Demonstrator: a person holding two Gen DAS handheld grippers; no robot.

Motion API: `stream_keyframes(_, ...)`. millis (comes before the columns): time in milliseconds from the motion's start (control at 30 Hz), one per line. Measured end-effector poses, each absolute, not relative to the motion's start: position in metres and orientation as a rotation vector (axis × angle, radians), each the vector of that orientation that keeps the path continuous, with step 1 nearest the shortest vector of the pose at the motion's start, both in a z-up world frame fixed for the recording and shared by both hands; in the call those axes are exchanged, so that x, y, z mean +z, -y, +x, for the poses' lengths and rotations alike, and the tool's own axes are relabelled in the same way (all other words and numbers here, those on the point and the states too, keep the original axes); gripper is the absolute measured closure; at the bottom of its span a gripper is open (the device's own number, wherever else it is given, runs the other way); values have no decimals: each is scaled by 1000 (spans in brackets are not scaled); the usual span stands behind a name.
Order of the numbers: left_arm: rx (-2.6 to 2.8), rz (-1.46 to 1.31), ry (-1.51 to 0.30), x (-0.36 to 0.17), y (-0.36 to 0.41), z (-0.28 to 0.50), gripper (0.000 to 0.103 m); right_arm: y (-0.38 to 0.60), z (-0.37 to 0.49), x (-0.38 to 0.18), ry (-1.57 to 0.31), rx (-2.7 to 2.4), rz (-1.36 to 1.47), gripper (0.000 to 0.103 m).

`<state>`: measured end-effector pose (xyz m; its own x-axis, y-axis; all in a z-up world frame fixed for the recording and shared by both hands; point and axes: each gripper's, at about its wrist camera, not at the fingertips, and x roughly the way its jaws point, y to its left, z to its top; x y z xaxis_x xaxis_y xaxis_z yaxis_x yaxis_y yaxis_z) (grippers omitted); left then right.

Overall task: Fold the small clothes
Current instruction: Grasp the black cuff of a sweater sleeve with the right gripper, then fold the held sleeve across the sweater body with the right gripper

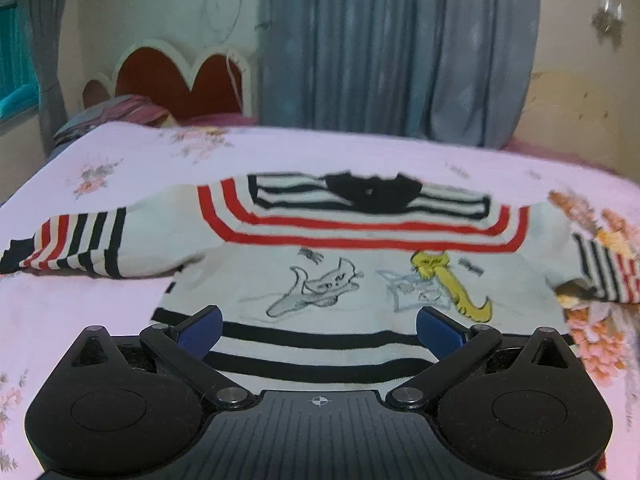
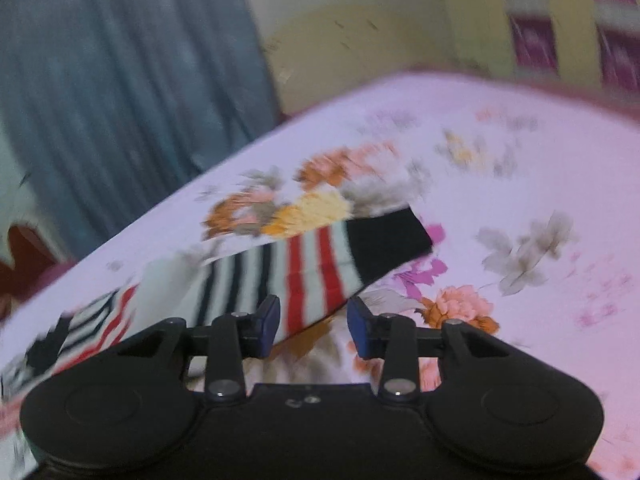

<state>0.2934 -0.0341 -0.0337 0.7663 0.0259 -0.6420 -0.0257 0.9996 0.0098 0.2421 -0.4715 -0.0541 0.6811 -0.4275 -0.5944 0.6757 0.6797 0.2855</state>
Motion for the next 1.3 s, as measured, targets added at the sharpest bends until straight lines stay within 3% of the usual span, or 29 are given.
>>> stream_keyframes(367,35,56,-757,-37,111,340,0,544,271,-118,-469,-621,817,62)
stream_keyframes(467,34,65,-748,-33,121,348,0,554,269,-120,-431,-635,845,80)
stream_keyframes(500,38,68,-745,-31,122,350,0,559,269,-120,-432,-649,845,96)
stream_keyframes(600,51,72,-734,-25,116,355,0,557,260,-101,-370,-673,726,97)
stream_keyframes(767,62,78,-795,-31,92,365,0,568,278,-109,-499,-680,681,96)
stream_keyframes(1067,84,-5,-804,-47,17,372,0,455,339,-40,-411,-414,288,96)
stream_keyframes(1300,81,-63,-799,-56,-54,380,0,312,407,-35,-488,-88,194,96)
